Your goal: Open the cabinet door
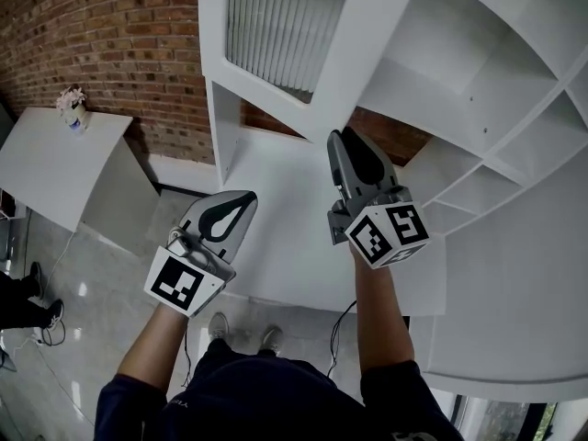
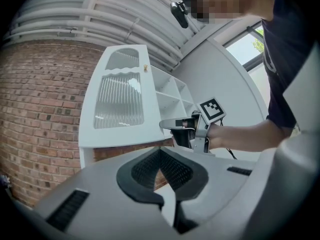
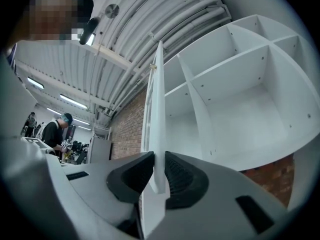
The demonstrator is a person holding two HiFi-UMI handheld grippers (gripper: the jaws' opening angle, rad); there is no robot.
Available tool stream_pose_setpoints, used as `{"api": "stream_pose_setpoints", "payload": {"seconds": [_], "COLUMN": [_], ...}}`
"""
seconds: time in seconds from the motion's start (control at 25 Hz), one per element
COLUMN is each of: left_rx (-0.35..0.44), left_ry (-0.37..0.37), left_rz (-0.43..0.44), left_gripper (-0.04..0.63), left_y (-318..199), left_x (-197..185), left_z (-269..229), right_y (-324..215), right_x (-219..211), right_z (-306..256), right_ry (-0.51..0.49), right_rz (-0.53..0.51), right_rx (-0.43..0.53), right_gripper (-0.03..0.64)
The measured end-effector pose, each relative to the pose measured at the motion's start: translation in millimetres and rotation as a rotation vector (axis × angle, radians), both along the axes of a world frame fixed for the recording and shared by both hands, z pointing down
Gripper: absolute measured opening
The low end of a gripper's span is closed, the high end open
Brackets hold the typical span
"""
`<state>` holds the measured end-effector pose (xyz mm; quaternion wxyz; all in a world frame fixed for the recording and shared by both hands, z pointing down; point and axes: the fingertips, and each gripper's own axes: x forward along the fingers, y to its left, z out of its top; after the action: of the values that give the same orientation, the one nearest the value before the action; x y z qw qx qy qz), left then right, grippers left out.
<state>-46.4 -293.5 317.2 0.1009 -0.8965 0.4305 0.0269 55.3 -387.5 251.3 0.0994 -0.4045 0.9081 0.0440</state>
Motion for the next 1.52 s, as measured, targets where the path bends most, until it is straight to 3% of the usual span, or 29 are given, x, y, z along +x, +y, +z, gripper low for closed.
{"api": "stream_pose_setpoints", "payload": {"seconds": [0.8, 1.52], "left_rx": [0.009, 0.020], "left_ry": [0.016, -0.001], "left_rz": [-0.146, -0.223], "left_gripper": [0.008, 0.008], "left_y": [59, 62], "left_x": [-28, -77], "left_z": [4, -10], "right_y": [77, 125], "right_x": [-52, -132], "right_z": [1, -3], "right_ry": [0.019, 0.063], "right_rz": [-0.184, -0.331], "right_rx": [0.042, 0.128], "right_gripper": [0.072, 0.080]}}
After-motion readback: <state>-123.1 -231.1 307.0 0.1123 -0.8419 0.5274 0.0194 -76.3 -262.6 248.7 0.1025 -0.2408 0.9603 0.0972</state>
